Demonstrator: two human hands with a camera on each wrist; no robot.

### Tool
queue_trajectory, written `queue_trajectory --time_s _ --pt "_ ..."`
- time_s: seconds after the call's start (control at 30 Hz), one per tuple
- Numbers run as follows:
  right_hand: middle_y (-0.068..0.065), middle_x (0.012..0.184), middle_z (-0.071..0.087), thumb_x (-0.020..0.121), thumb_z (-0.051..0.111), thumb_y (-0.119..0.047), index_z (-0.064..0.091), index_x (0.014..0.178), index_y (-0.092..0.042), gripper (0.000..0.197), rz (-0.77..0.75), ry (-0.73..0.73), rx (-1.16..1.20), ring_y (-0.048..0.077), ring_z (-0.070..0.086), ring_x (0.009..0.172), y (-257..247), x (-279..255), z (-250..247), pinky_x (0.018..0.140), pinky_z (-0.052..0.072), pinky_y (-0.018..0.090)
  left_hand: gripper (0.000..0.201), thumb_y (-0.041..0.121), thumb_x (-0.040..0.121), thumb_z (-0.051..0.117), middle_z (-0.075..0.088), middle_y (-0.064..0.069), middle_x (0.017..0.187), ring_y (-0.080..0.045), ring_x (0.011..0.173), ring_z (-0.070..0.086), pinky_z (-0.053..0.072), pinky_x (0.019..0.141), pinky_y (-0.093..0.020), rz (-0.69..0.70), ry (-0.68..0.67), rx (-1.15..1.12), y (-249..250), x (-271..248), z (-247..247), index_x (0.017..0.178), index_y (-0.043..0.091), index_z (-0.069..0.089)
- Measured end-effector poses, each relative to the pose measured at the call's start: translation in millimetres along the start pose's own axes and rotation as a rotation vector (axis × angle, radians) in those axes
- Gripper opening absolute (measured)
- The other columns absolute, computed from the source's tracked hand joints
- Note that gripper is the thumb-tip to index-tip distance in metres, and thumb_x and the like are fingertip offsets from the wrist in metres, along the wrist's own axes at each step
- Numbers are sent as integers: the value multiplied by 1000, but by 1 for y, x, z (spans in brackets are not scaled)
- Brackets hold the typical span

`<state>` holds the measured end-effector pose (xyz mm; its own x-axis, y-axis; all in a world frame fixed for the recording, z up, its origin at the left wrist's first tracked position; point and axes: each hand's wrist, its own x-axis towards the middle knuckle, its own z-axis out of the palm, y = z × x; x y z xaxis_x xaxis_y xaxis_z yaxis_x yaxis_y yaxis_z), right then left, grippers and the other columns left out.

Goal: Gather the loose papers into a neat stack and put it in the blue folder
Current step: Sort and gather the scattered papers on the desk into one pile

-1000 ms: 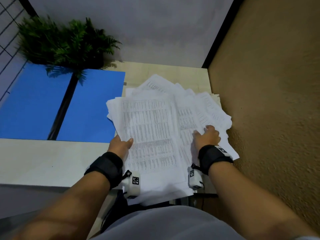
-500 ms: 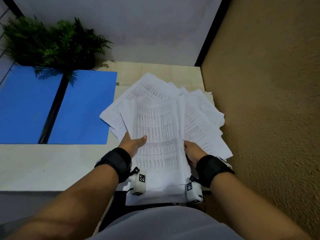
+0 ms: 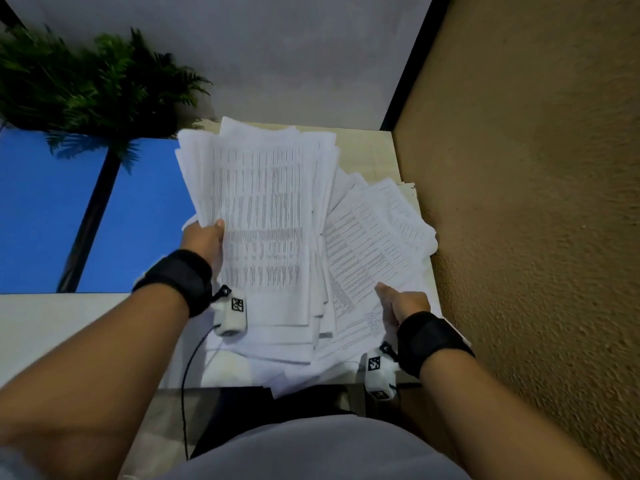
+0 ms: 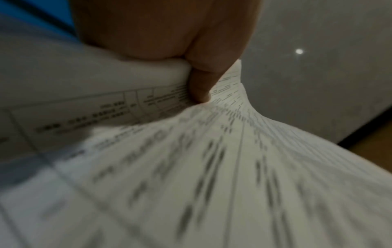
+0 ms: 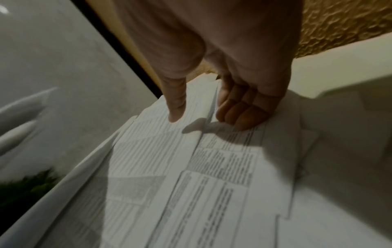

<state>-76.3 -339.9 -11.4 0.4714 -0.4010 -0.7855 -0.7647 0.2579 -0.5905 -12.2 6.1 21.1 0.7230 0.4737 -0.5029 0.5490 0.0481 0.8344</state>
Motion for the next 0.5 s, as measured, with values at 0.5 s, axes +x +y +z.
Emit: queue_trajectory --time_s 0.5 --pt "20 133 53 97 47 -1 46 133 2 36 -164 139 -422 35 54 109 -12 -8 -12 80 39 30 64 48 72 75 60 -15 122 -36 116 58 50 100 -49 60 -166 607 44 60 19 122 13 57"
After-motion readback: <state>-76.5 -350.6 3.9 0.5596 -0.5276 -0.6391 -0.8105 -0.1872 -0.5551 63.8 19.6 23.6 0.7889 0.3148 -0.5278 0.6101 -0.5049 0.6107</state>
